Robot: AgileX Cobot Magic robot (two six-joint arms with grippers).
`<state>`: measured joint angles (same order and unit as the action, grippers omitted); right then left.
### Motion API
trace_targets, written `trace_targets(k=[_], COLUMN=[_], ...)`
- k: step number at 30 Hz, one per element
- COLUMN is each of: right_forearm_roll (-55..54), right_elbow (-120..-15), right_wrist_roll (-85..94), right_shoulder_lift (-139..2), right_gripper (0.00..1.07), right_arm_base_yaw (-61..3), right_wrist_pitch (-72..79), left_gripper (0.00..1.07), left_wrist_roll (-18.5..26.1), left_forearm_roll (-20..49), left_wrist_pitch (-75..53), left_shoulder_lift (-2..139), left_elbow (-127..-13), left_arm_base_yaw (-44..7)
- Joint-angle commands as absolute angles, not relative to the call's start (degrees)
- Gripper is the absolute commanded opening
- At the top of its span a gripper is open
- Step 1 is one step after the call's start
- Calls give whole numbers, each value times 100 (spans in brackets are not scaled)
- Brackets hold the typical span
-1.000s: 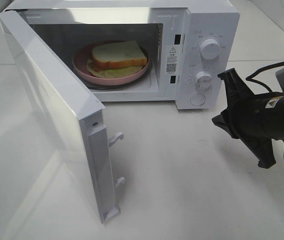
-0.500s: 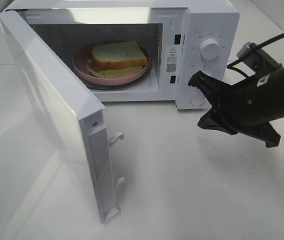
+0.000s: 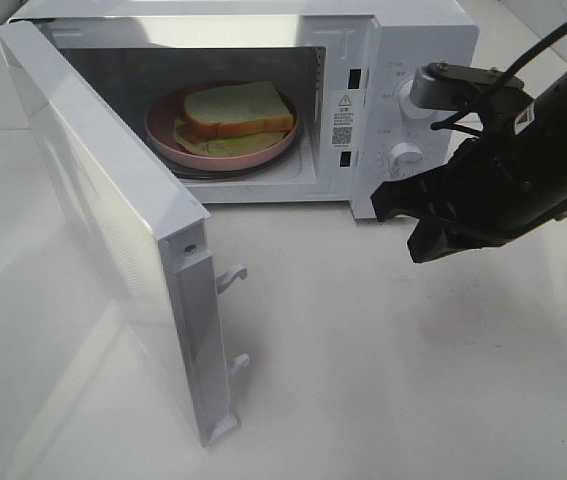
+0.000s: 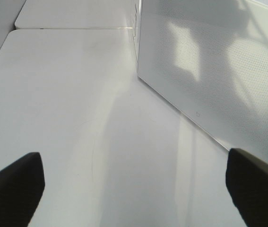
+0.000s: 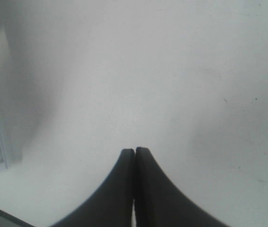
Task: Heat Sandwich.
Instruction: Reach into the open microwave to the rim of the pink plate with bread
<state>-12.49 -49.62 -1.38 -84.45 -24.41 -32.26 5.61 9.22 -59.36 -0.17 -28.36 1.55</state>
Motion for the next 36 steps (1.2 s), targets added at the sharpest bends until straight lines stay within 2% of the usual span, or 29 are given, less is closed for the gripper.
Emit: trace_targets(k=[1,19,25,30,33,34,35,36], right_forearm_roll=[-1152,-894,-733,-424,-264,-264,-246,-229], right_elbow=[-5145,-5237,-5237,-5237,-5237,-5237,-5237,-5237], right_wrist_roll=[1518,6285,6738,6732,6732,6732,6732,6732], right_shoulder_lift=[-8400,-8400,-8400,-8400,-8400,-8400,-8400,-8400], right_gripper=[3,5,10,26,47,47,53,64], right_arm_base_yaw=[-2406,-2406,-2406,-2406,-2406,-2406,-2406,-2406], right_wrist_pitch=[-3701,-3776,-3575,-3512,-3495,-3495,-3484,-3466], left_gripper=[99,99,99,99,99,99,99,99], left_wrist_roll=[533,533,533,533,533,533,533,533], left_forearm_roll=[963,963,963,963,963,963,963,963], left_wrist_pitch=[-5884,-5884,-5884,-5884,-5884,-5884,-5884,-5884], left_shoulder_lift=[-178,-178,-178,-178,-178,-178,-178,-178], left_elbow=[-2819,-2819,-2819,-2819,-2819,-2819,-2819,-2819], left_arm_base_yaw=[160,160,160,160,160,160,160,160])
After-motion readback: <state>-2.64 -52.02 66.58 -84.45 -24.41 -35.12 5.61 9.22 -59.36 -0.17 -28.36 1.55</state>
